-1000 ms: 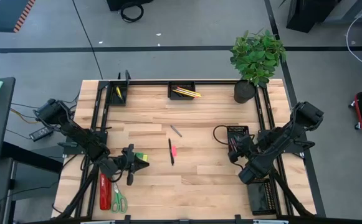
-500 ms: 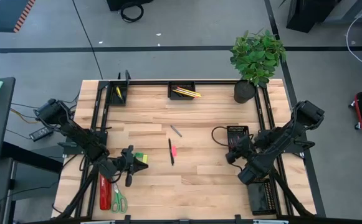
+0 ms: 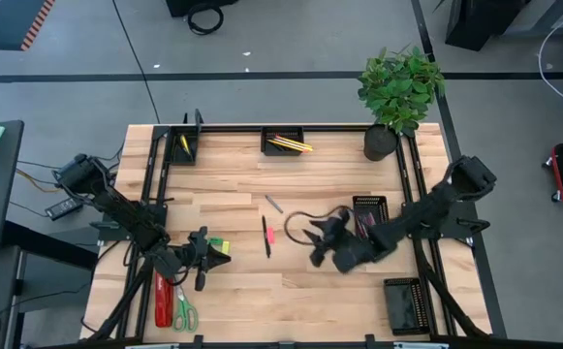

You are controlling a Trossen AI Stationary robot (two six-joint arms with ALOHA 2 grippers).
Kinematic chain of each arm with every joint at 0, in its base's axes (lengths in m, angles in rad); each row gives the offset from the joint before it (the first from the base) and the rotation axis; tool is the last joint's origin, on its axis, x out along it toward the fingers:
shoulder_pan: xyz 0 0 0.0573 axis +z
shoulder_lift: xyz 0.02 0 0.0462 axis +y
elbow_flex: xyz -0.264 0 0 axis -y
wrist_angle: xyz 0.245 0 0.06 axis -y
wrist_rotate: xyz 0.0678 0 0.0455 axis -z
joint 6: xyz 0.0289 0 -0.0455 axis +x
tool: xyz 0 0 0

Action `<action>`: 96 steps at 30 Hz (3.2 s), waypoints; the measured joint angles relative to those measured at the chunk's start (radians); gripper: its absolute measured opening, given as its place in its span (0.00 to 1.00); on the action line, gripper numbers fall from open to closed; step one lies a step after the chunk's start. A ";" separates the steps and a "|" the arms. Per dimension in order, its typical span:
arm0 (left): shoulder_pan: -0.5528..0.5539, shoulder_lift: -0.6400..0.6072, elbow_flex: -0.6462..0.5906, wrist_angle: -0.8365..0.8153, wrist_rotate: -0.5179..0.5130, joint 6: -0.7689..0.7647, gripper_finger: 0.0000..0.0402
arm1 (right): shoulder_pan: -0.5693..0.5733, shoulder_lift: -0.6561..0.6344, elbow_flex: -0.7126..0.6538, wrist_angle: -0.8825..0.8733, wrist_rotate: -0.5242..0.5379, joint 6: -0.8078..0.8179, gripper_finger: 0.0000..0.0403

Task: Sort crayons/erasers/pens/pencils in bins
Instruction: Put the gray crayon into the middle right black bin

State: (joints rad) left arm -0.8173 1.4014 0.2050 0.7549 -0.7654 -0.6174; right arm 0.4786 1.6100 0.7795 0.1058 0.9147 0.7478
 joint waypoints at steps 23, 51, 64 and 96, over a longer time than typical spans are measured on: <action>-0.010 0.000 0.000 0.003 0.000 0.001 0.10 | -0.299 0.353 0.226 0.296 -0.241 -0.483 0.40; -0.018 0.000 0.000 -0.028 -0.002 0.021 0.09 | -0.361 0.631 0.249 0.453 -0.211 -0.376 0.19; -0.018 0.000 0.000 -0.023 -0.043 0.021 0.07 | -0.348 0.599 0.246 0.430 -0.246 -0.361 0.11; -0.018 0.000 0.000 -0.026 -0.046 0.027 0.06 | -0.225 0.018 0.243 -0.501 -0.099 -0.222 0.10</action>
State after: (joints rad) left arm -0.8352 1.4014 0.2054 0.7288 -0.8116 -0.5901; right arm 0.2534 1.6278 1.0224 -0.3949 0.8159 0.5261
